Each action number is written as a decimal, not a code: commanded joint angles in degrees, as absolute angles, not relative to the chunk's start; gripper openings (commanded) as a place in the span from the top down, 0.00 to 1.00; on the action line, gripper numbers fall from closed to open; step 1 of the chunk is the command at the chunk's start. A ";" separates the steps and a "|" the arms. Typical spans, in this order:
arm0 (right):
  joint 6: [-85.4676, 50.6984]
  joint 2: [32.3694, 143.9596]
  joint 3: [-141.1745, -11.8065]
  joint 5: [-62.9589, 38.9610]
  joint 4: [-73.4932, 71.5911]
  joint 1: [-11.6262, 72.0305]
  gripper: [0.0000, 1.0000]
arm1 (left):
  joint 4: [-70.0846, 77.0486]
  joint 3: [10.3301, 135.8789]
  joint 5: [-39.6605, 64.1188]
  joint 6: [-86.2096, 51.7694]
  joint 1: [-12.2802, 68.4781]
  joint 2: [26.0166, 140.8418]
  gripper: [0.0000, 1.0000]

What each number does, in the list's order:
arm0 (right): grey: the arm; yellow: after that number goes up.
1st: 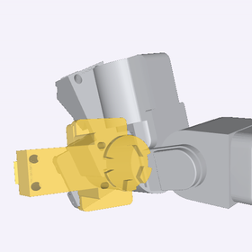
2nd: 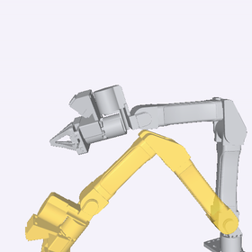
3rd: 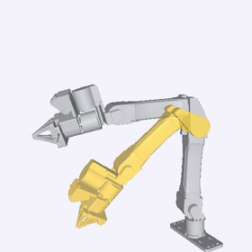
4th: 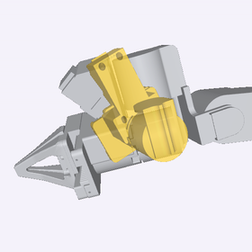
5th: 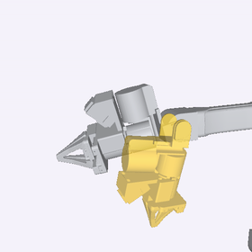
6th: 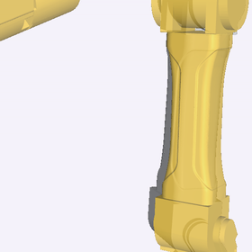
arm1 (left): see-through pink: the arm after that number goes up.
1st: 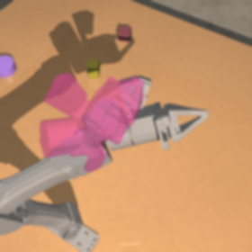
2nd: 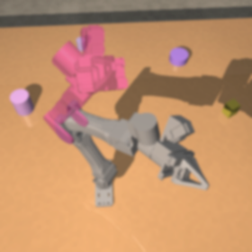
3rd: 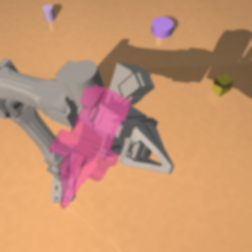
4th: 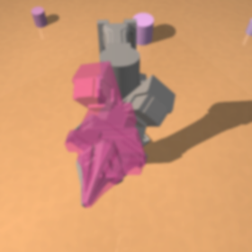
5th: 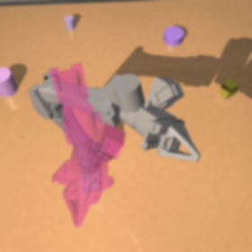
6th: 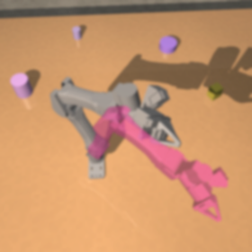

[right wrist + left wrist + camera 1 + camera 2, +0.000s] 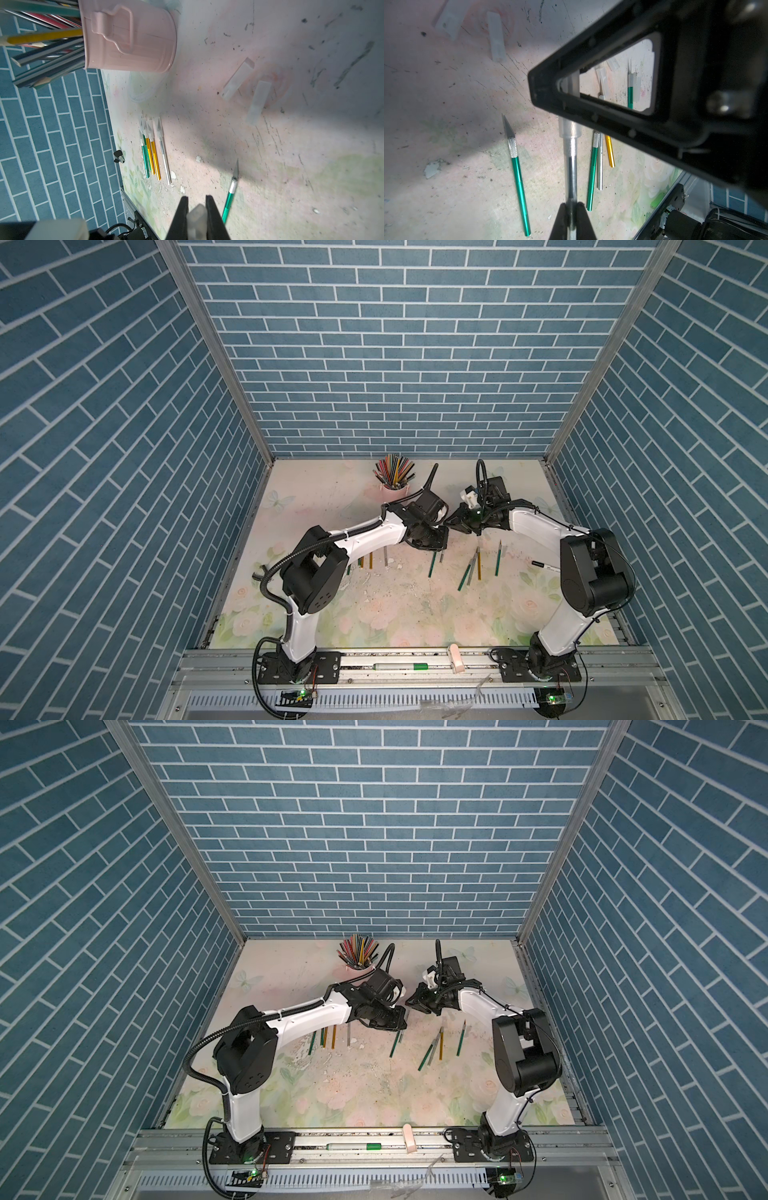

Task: Remove protective caps from carving knives
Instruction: Remove the protective sleeve from the carving knife.

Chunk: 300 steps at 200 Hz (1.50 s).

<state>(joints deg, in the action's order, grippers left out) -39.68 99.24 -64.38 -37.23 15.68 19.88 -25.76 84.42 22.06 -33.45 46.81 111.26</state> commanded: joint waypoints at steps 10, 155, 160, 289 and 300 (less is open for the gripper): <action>-40.45 100.35 -65.78 -38.28 15.73 20.14 0.93 | -25.74 85.25 21.18 -33.10 47.11 112.12 0.96; -38.85 104.63 -73.35 -38.09 17.84 17.39 0.98 | -32.62 84.85 19.41 -29.87 47.81 111.68 0.96; -38.85 104.80 -73.62 -38.06 17.90 17.27 0.98 | -32.77 84.78 19.36 -29.78 47.81 111.62 0.96; -38.87 106.48 -77.43 -37.19 18.54 14.43 1.00 | -34.10 84.22 20.13 -29.00 47.90 111.84 0.96; -38.85 106.65 -77.72 -37.19 18.50 14.28 1.00 | -34.10 84.27 20.30 -28.94 47.99 111.88 0.96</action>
